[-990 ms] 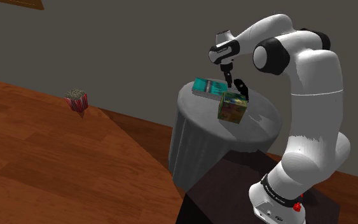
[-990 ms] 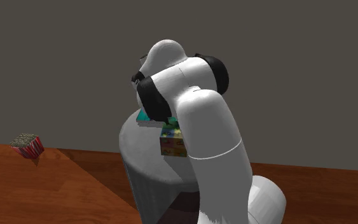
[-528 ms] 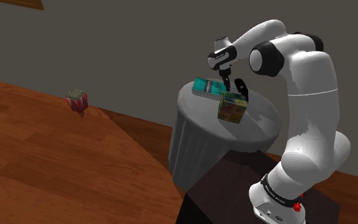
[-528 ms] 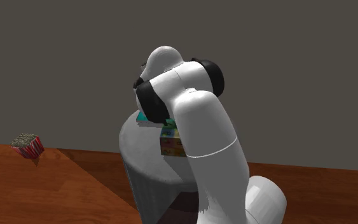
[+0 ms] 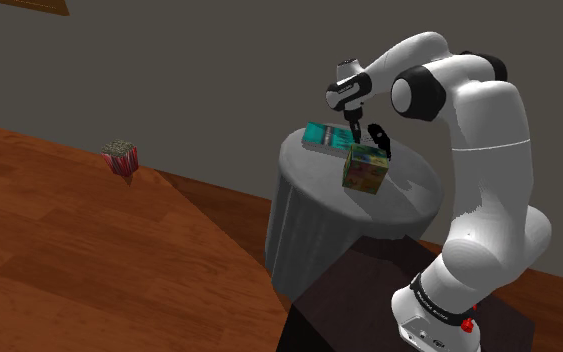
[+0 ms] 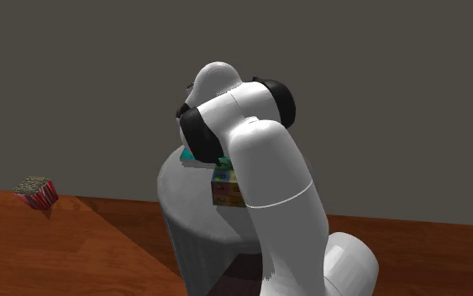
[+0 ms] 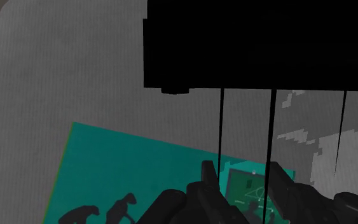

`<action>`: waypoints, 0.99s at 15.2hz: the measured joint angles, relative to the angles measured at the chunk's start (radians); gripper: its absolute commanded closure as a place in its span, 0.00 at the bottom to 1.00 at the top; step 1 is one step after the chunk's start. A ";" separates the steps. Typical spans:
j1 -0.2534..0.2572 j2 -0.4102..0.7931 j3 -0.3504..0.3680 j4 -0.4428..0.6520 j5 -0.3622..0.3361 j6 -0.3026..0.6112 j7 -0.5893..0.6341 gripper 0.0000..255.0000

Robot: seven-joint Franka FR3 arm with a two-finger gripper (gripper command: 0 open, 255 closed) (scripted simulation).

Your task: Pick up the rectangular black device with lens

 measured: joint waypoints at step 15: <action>0.009 -0.067 -0.012 0.044 -0.010 -0.105 -0.028 1.00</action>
